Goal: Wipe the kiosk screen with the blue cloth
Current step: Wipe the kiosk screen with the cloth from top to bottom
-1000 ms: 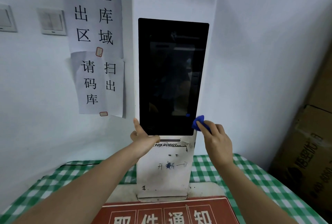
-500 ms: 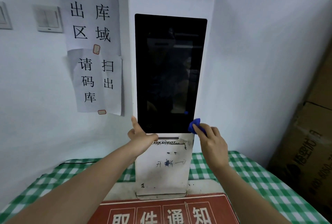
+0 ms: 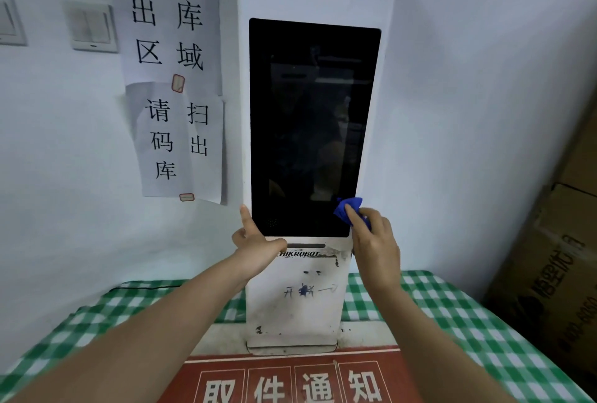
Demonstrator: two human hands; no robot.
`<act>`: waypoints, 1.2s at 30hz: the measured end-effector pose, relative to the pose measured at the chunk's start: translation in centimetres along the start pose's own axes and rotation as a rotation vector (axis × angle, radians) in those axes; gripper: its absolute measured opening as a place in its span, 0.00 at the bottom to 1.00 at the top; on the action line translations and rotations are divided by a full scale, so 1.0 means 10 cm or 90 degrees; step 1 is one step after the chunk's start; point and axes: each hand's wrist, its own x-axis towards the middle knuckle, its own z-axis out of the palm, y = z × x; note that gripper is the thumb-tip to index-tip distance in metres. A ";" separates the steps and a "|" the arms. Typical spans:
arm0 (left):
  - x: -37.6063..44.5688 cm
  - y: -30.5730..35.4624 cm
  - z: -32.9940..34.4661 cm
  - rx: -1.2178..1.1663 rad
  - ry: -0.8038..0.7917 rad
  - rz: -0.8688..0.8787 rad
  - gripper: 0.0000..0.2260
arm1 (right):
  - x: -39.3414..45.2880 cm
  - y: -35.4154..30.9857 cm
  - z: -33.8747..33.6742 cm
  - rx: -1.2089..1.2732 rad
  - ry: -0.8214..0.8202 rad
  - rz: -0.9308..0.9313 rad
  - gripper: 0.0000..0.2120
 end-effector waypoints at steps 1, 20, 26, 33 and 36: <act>0.01 -0.01 -0.01 0.002 0.000 0.002 0.45 | -0.07 0.01 0.04 -0.007 -0.014 -0.028 0.35; 0.04 -0.06 -0.02 0.006 0.003 0.003 0.46 | -0.26 -0.01 0.19 -0.060 -0.120 -0.215 0.37; 0.05 -0.08 -0.06 0.006 -0.014 0.007 0.45 | 0.13 -0.16 0.01 -0.029 -0.001 -0.068 0.34; 0.08 -0.10 -0.06 0.016 0.002 0.001 0.45 | -0.21 -0.25 0.27 -0.027 -0.085 -0.200 0.34; 0.07 -0.10 -0.06 0.025 0.003 -0.002 0.45 | -0.15 -0.23 0.23 -0.040 -0.103 -0.231 0.33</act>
